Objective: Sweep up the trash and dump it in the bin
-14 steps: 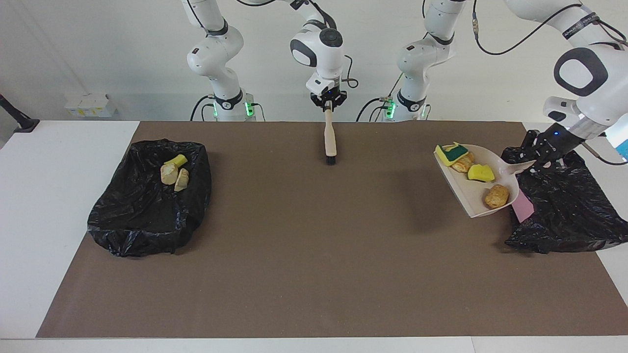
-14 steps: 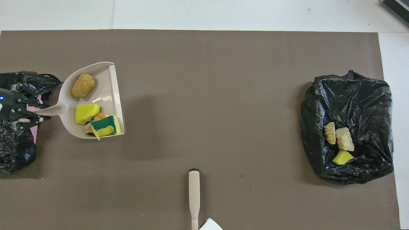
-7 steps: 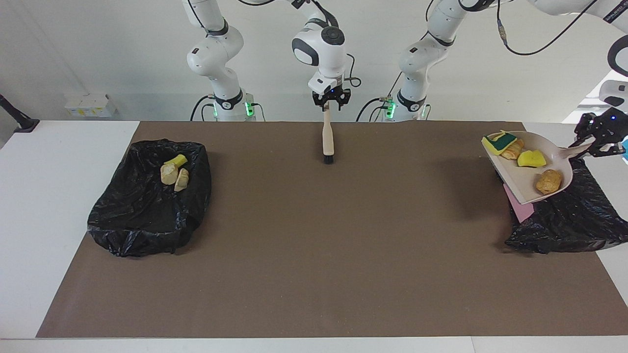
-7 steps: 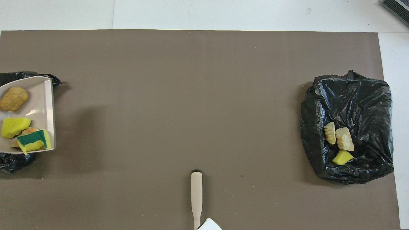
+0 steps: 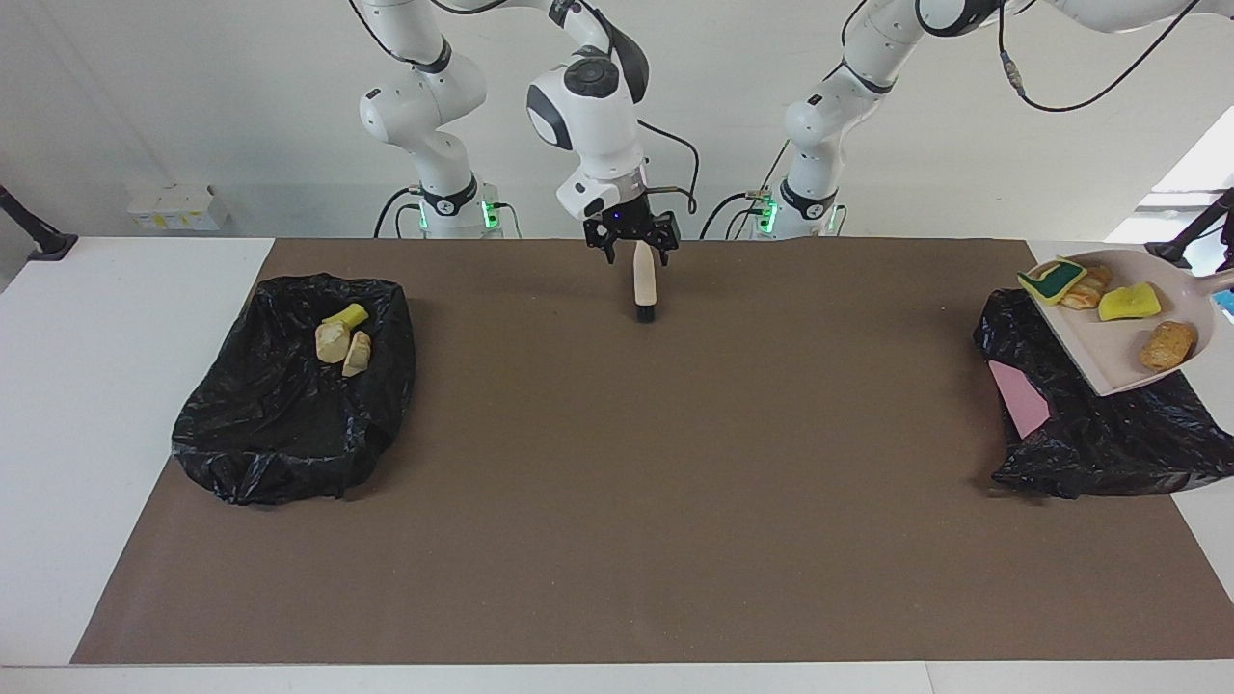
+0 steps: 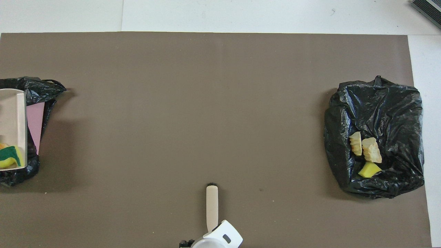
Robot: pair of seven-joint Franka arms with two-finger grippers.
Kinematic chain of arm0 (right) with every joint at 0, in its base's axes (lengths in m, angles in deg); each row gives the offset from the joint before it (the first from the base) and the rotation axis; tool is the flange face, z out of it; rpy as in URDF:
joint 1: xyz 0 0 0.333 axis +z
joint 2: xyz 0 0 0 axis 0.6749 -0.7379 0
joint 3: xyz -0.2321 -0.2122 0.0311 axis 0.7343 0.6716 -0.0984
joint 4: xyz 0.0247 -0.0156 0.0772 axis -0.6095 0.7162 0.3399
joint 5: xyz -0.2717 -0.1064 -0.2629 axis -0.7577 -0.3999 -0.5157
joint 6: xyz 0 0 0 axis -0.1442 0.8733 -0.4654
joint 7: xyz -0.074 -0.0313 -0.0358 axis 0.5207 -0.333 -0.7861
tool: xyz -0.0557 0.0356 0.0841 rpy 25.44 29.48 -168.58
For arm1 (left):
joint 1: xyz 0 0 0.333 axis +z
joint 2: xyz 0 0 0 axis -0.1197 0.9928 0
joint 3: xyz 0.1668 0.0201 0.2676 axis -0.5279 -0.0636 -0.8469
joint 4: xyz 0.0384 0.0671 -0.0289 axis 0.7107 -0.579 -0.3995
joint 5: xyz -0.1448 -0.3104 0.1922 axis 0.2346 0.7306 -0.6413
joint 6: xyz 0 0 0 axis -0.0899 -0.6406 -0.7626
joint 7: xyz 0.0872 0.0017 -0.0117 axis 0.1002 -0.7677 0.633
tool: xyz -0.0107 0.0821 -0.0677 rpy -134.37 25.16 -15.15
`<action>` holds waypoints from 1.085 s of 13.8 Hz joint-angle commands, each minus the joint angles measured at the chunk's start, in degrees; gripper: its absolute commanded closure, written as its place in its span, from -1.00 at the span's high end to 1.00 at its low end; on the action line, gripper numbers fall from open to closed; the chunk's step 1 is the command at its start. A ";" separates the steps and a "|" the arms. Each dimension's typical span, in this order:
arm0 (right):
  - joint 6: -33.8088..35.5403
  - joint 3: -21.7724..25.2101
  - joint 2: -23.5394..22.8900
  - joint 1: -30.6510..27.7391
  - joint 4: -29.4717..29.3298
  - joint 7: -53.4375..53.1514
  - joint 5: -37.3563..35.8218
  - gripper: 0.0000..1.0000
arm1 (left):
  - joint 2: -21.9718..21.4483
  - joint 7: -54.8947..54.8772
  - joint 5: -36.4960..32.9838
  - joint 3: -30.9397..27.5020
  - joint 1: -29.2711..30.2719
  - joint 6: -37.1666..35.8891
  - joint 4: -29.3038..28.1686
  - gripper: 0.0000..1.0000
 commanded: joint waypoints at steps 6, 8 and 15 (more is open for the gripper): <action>5.35 -0.53 -4.77 -20.11 -17.85 22.48 -7.74 1.00 | -0.89 14.81 -21.81 -0.16 -5.79 7.49 -5.69 -1.00; 12.28 -0.45 -4.51 -22.76 -22.94 24.88 -7.74 1.00 | -2.65 15.27 -26.99 -0.16 -7.37 7.67 -8.60 -1.00; 31.10 -0.45 -4.68 -27.08 -33.59 25.67 -8.44 1.00 | -7.49 20.63 -39.85 -0.16 -9.67 6.61 -13.62 -1.00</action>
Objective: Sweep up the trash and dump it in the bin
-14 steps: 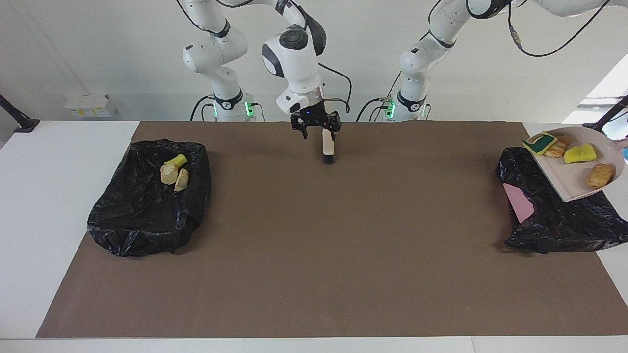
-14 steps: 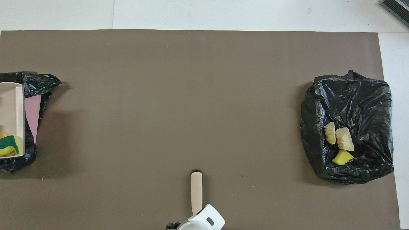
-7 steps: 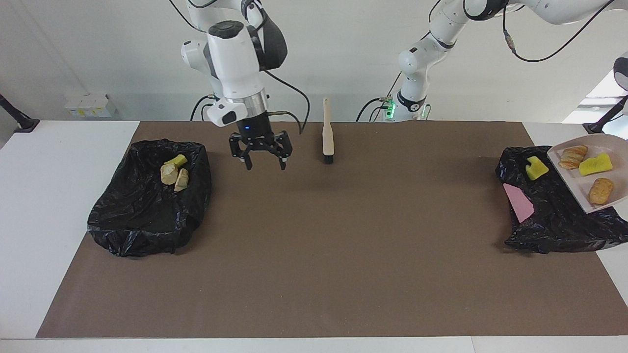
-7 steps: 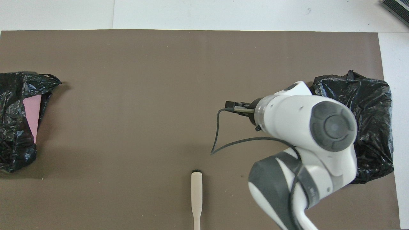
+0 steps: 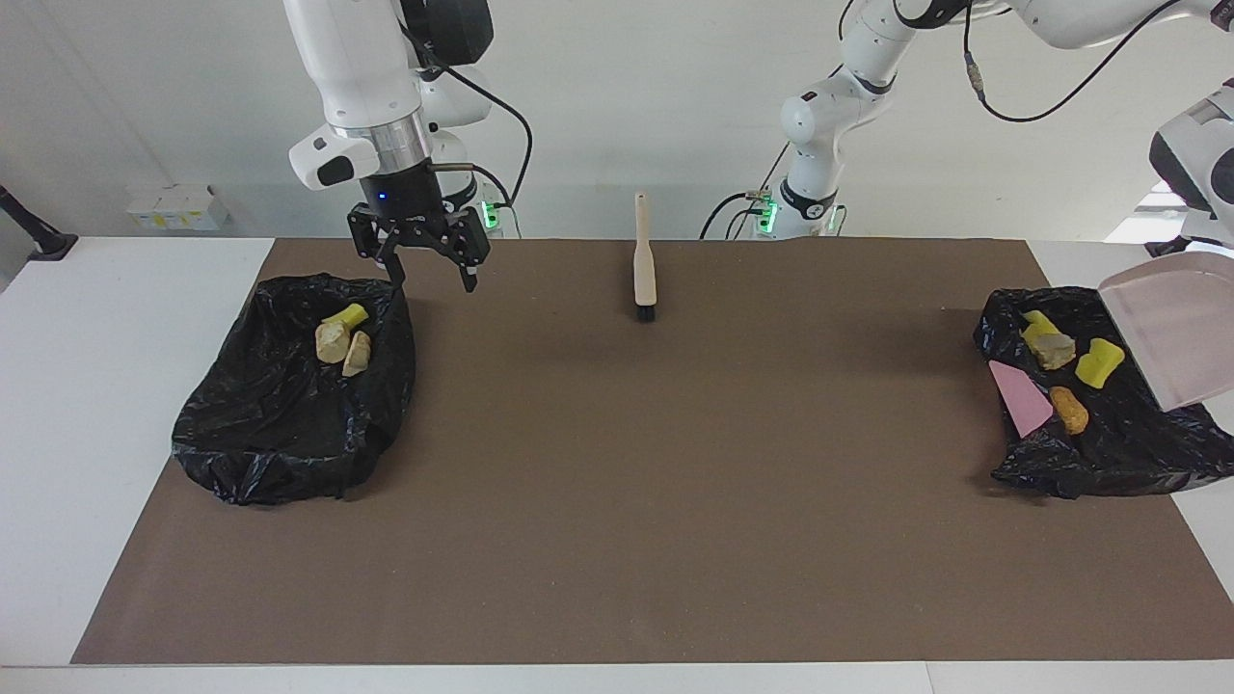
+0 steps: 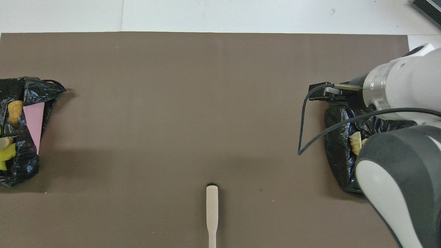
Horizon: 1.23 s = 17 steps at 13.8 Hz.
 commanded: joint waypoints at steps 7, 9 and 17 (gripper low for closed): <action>12.88 -1.79 -0.57 -8.61 -6.58 8.57 -0.38 1.00 | -4.42 2.72 14.82 -0.13 -2.95 -0.44 -1.65 -1.00; 12.79 -1.70 -0.04 -8.80 -6.58 10.51 -0.64 1.00 | -4.42 4.64 21.78 -0.04 -4.88 -1.93 -1.48 -1.00; 12.79 0.67 3.65 -8.09 -0.44 12.71 -0.73 1.00 | -5.29 32.83 44.64 0.13 -14.19 -10.98 -2.35 -1.00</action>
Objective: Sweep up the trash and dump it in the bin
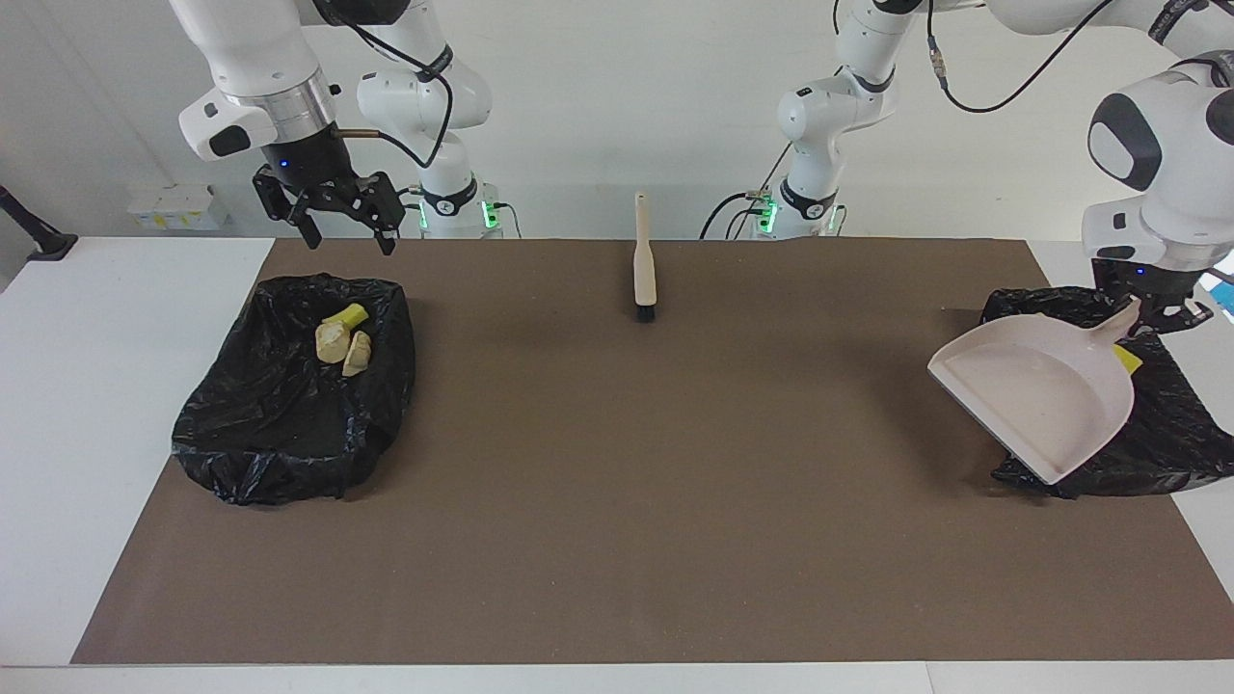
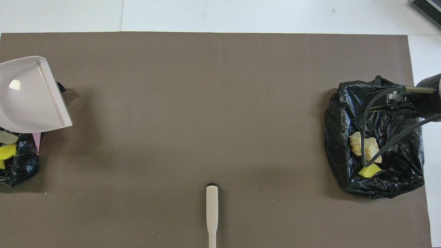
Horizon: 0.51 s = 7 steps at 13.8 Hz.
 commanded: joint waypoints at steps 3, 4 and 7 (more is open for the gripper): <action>0.04 1.15 3.35 -0.07 4.59 2.20 -0.40 1.00 | -2.60 21.74 8.80 -0.66 -7.96 -5.29 -2.11 -1.00; 0.04 1.33 3.26 0.54 4.59 2.11 -0.40 1.00 | -2.77 27.97 9.85 -0.66 -10.58 -5.82 -2.20 -1.00; -0.48 2.21 3.17 0.90 4.59 2.20 -0.31 1.00 | -3.65 44.94 13.72 -0.66 -17.35 -5.13 -3.42 -1.00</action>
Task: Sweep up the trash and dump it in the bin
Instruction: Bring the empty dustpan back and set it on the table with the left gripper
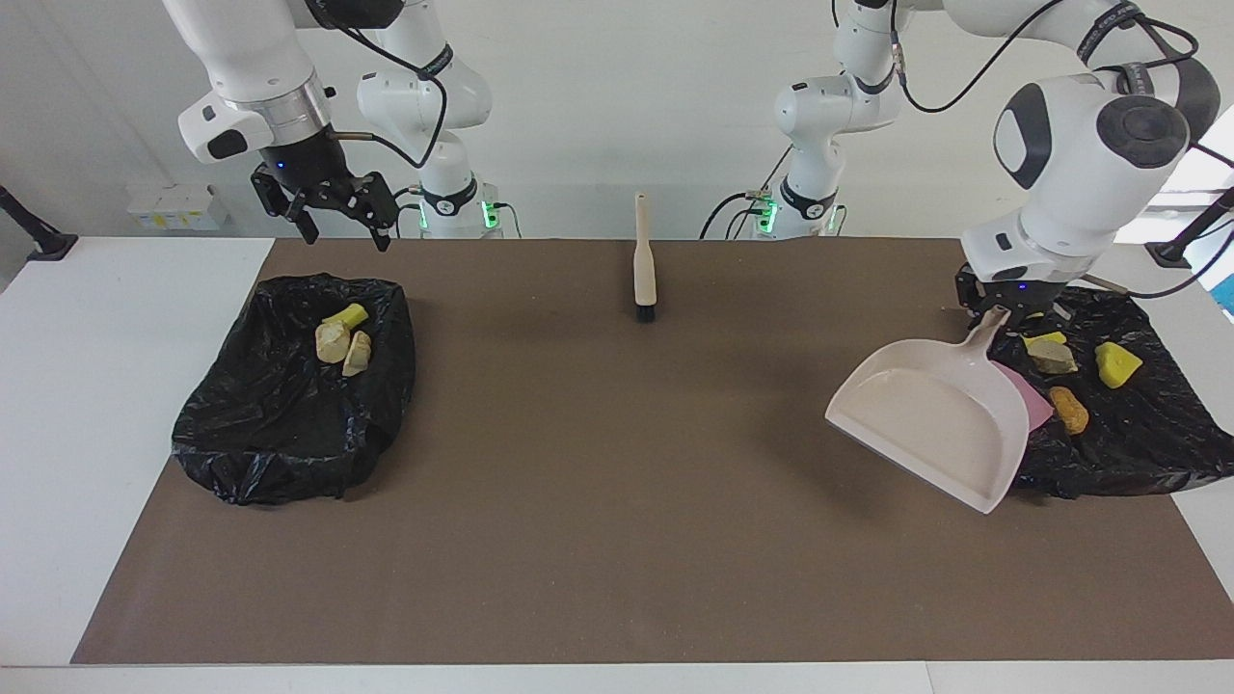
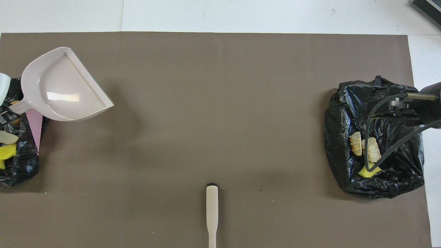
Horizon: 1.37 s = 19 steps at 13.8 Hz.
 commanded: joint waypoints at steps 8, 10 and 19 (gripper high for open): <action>-0.60 1.02 0.96 -0.11 1.28 1.51 0.30 1.00 | -0.49 36.42 10.32 -1.05 -16.97 8.66 -4.58 -1.00; -0.60 1.02 0.96 -0.11 1.28 1.51 0.30 1.00 | 3.01 41.67 11.55 -1.05 -19.86 12.25 -4.32 -1.00; -0.60 1.02 0.96 -0.11 1.28 1.51 0.30 1.00 | 14.72 57.79 12.09 -0.96 -29.72 28.80 -6.16 -0.83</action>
